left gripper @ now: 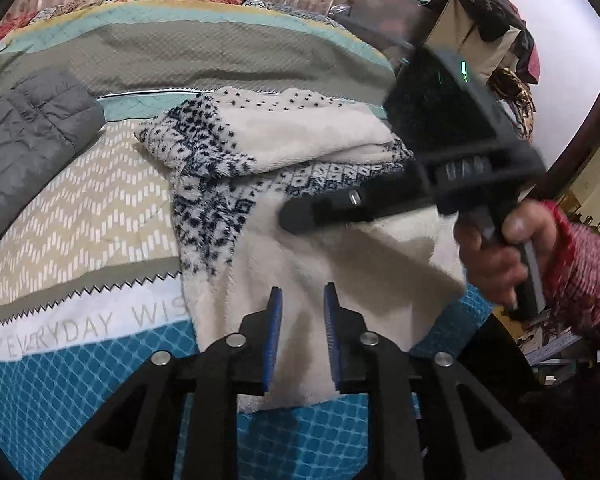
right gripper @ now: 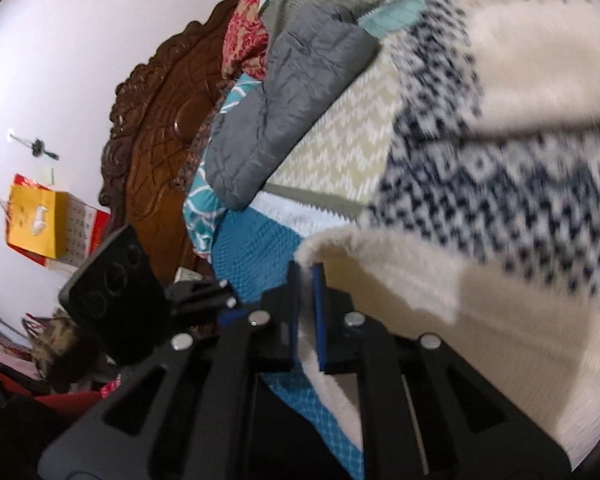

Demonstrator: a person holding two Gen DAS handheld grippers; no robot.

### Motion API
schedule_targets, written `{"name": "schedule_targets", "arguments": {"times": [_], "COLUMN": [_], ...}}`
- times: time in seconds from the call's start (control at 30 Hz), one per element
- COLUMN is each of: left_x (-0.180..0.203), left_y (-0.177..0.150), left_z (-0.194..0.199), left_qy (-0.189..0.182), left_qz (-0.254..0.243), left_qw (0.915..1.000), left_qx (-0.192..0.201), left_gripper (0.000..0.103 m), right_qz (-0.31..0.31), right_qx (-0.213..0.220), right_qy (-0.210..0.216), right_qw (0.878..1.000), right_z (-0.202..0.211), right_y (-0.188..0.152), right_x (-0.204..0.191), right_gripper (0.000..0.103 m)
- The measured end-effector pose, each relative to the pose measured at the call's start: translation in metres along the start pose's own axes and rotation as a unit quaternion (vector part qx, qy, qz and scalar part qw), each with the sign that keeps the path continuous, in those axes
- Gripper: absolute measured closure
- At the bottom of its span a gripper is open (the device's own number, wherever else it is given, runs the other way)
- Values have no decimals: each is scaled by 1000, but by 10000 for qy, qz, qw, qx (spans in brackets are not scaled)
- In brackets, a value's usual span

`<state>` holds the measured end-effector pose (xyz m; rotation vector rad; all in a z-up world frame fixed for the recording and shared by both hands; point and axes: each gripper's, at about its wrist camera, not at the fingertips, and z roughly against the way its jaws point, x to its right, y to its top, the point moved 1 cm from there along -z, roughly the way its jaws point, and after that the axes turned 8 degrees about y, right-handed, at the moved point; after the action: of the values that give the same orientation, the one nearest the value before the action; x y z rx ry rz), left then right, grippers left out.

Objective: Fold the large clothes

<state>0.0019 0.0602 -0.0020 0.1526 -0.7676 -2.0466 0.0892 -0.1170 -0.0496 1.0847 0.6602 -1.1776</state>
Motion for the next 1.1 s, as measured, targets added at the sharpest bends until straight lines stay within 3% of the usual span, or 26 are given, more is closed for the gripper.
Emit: {"name": "schedule_targets", "arguments": {"times": [0.23, 0.33, 0.43, 0.53, 0.6, 0.63, 0.73, 0.87, 1.0, 1.1], "left_x": [-33, -47, -58, -66, -69, -70, -72, -72, -80, -78], "left_y": [8, 10, 16, 21, 27, 30, 39, 45, 45, 43], "left_z": [-4, -13, -21, -19, -22, -25, -33, -45, -60, -67], "left_qy": [464, 712, 969, 789, 640, 533, 164, 209, -49, -126], "left_qz": [558, 781, 891, 988, 1040, 1054, 1160, 1128, 1441, 1556], "left_qw": [9973, 9944, 9912, 9919, 9924, 9928, 9927, 9924, 9877, 9861], "left_qx": [67, -55, -156, -94, -133, -172, -276, -437, -597, -578], "left_gripper": [57, 57, 57, 57, 56, 56, 54, 51, 50, 50], "right_qz": [790, 948, 815, 702, 676, 673, 685, 599, 452, 73], "right_qx": [-560, -711, -513, -69, 228, 372, 838, 1527, 2445, 2665], "right_qy": [-321, -1025, -1312, -1247, -1390, -1479, -1798, -1998, -2661, -3106], "right_qw": [9948, 9877, 9867, 9897, 9877, 9860, 9777, 9660, 9313, 9124], "right_z": [-59, -84, -74, -26, 10, 26, 91, 172, 260, 297], "right_y": [53, 62, 63, 57, 51, 48, 34, 12, -31, -59], "right_x": [-32, -20, -2, 5, 7, 8, 14, 19, 34, 60], "right_gripper": [96, 96, 96, 91, 52, 26, 23, 23, 23, 23]}}
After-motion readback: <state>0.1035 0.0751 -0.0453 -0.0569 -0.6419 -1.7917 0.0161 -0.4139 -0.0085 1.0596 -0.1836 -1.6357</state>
